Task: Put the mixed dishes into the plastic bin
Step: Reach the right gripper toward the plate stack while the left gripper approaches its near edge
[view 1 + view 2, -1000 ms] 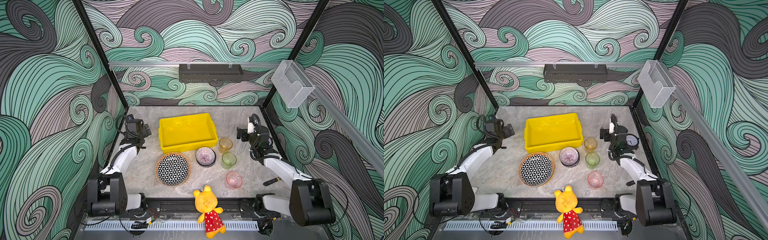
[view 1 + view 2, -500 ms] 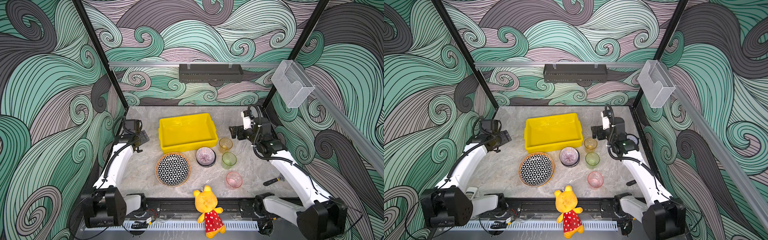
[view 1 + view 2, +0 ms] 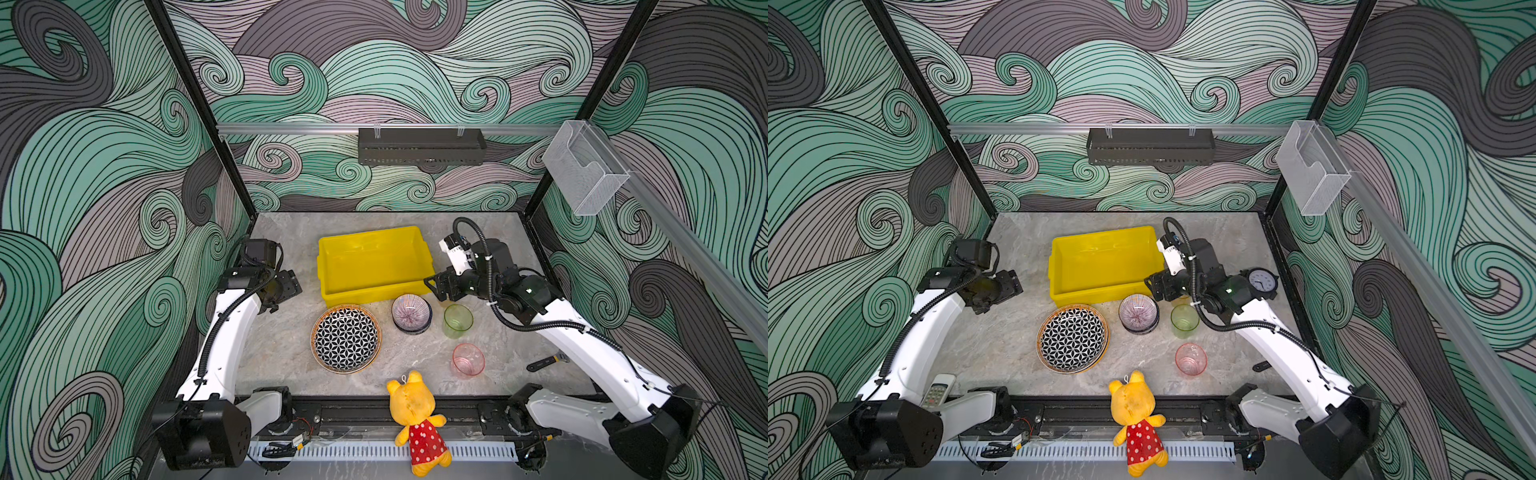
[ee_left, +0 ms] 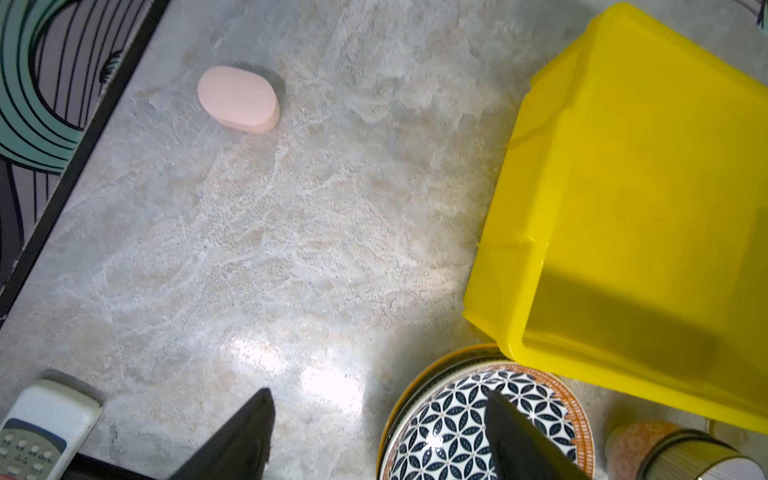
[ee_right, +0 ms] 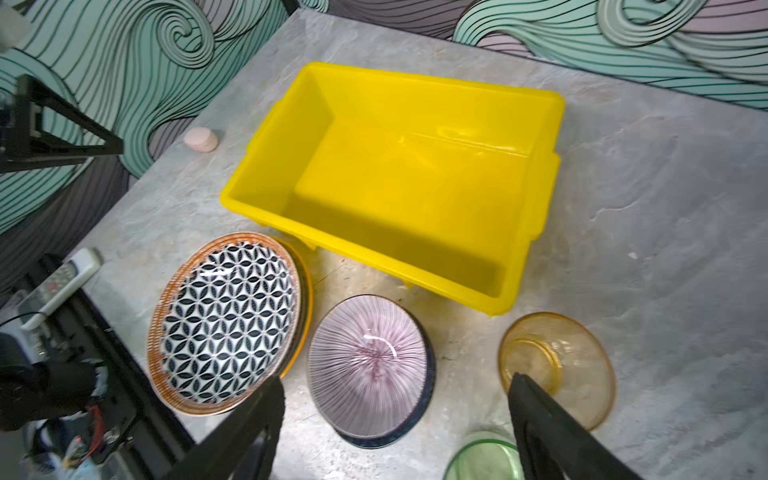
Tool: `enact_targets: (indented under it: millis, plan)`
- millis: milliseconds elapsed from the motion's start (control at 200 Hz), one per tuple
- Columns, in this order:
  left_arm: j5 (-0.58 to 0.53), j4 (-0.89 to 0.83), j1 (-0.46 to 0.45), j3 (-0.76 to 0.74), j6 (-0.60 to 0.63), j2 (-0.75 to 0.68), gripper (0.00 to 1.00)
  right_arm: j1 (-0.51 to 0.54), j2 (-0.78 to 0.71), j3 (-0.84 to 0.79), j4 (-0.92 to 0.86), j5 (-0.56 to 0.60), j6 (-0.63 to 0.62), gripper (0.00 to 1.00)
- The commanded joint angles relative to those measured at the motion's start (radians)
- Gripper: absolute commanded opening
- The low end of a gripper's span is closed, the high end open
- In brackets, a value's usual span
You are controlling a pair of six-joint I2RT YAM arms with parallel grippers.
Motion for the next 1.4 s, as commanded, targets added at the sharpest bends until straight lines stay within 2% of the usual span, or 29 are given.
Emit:
enact_targets:
  millis: [0,220,590,766,931,1161,1396]
  plan:
    - [0.045,-0.129,-0.03,0.012,0.0,-0.029,0.8,0.077,0.045,0.039,-0.068,0.006,0.046,0.84]
    - [0.061,-0.133,-0.097,-0.079,-0.075,-0.113,0.78,0.226,0.133,0.087,-0.054,0.041,0.058,0.8]
    - [0.034,-0.187,-0.236,-0.134,-0.171,-0.184,0.77,0.356,0.275,0.136,-0.038,0.071,0.08,0.74]
    - [0.013,-0.228,-0.255,-0.147,-0.196,-0.233,0.77,0.368,0.313,0.15,-0.063,0.097,0.083,0.69]
    - [0.031,-0.239,-0.266,-0.168,-0.207,-0.264,0.71,0.372,0.343,0.145,-0.069,0.108,0.096,0.64]
    - [0.067,-0.204,-0.27,-0.239,-0.236,-0.279,0.66,0.388,0.421,0.165,-0.043,0.086,0.137,0.5]
    - [0.05,-0.21,-0.275,-0.252,-0.273,-0.279,0.64,0.389,0.501,0.195,-0.023,0.09,0.151,0.41]
